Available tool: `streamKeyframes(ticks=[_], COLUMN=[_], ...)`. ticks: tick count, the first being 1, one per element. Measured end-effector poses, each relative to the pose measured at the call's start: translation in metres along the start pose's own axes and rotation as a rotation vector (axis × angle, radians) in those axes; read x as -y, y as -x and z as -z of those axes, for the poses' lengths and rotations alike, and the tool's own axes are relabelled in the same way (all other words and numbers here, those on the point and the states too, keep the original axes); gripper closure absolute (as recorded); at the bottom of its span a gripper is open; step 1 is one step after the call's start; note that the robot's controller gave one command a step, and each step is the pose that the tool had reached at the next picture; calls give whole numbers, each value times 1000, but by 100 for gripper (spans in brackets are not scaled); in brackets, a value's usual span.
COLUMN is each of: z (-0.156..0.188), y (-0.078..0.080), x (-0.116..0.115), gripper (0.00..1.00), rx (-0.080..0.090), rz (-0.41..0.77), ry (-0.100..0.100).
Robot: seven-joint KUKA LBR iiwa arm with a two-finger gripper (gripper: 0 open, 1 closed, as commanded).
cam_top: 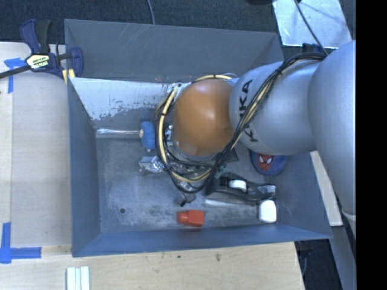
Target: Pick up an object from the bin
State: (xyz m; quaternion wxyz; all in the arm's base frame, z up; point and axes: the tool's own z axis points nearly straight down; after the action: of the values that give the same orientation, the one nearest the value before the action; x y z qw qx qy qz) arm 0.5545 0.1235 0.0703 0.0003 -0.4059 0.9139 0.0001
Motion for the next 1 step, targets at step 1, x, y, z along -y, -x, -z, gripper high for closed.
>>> streamKeyframes(ticks=[1], z=[108], y=[29], x=[-8], gripper=[0], rx=[11], rz=[73], ry=[-7])
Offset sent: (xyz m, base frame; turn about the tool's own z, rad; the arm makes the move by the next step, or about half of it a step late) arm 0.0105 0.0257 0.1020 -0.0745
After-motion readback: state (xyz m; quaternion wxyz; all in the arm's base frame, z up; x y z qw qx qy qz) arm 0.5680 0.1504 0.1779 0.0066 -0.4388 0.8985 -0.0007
